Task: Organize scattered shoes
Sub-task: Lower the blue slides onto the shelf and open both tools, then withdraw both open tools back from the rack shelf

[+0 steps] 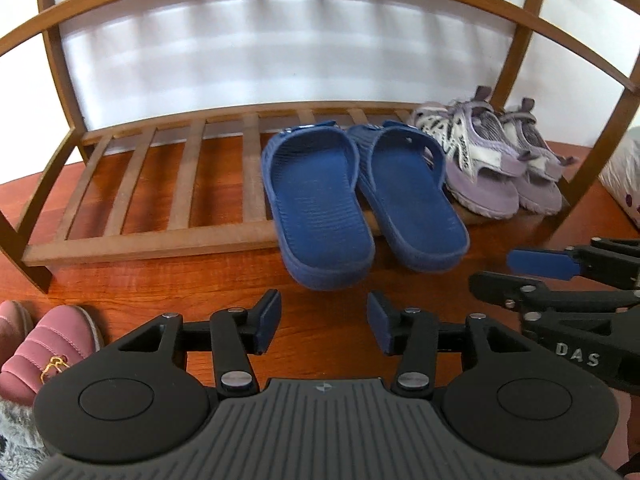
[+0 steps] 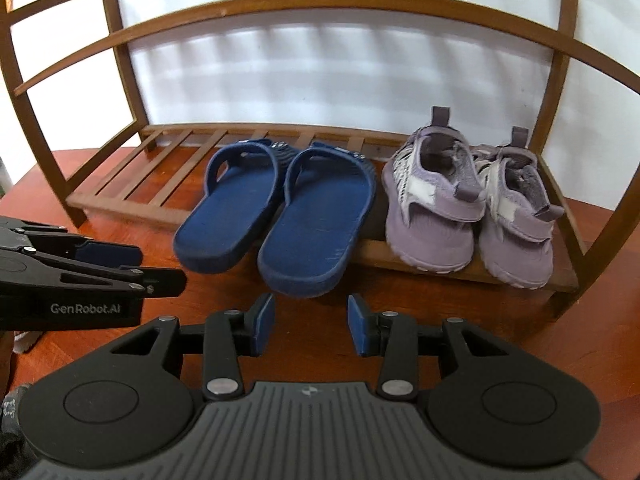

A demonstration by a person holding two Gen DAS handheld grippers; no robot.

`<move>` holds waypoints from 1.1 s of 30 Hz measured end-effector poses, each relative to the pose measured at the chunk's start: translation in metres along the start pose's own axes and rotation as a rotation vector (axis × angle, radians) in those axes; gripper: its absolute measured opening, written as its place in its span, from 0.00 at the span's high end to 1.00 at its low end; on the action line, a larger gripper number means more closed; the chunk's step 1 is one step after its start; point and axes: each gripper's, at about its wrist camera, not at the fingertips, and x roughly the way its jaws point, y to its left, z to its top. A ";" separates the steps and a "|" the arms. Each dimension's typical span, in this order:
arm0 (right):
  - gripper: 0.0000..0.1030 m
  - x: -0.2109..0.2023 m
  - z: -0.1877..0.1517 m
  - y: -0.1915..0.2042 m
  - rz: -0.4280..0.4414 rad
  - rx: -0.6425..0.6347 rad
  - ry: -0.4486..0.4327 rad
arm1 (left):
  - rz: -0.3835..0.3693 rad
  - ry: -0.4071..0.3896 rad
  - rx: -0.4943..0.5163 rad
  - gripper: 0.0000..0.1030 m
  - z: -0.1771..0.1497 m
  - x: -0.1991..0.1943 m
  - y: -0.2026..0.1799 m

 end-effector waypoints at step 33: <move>0.58 0.083 0.047 -0.019 -0.024 0.029 0.035 | -0.038 0.005 -0.069 0.72 0.047 0.069 0.014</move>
